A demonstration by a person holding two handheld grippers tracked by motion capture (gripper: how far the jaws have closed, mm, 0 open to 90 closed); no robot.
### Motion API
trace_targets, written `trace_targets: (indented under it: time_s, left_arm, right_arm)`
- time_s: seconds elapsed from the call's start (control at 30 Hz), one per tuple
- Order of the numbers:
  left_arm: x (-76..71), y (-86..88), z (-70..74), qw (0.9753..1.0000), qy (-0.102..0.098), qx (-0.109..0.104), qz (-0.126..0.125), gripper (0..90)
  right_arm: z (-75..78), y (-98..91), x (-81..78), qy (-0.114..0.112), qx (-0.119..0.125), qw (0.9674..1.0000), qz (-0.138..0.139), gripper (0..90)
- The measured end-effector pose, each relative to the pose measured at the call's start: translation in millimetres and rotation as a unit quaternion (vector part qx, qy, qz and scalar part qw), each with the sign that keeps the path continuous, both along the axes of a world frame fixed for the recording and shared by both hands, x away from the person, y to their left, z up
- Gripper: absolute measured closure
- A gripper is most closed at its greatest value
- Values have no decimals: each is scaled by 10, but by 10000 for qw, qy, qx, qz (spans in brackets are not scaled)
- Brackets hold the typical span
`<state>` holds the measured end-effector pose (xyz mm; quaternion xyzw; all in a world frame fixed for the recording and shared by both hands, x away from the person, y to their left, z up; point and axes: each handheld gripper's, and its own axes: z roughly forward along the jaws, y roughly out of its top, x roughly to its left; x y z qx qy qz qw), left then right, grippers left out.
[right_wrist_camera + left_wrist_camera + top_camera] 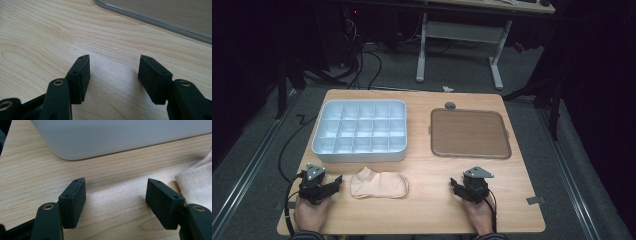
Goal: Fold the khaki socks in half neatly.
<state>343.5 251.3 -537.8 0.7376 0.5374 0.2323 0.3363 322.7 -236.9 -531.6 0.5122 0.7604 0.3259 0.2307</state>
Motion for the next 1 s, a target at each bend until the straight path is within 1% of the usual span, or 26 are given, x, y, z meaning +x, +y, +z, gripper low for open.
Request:
trace_targets:
  time_s: [0.53, 0.7, 1.0]
  left_arm:
    - [-2, -2, -1, 10000, -4, 0, -5, 321]
    - [-7, -5, 1, 10000, -13, 21, 14, 346]
    - [-6, -4, 0, 10000, -6, 10, -5, 337]
  right_arm:
    - [-1, -3, 1, 1, 10, 10000, 19, 422]
    - [-1, 4, -1, 3, -14, 10000, 27, 416]
    - [-1, 5, -1, 3, -13, 10000, 28, 416]
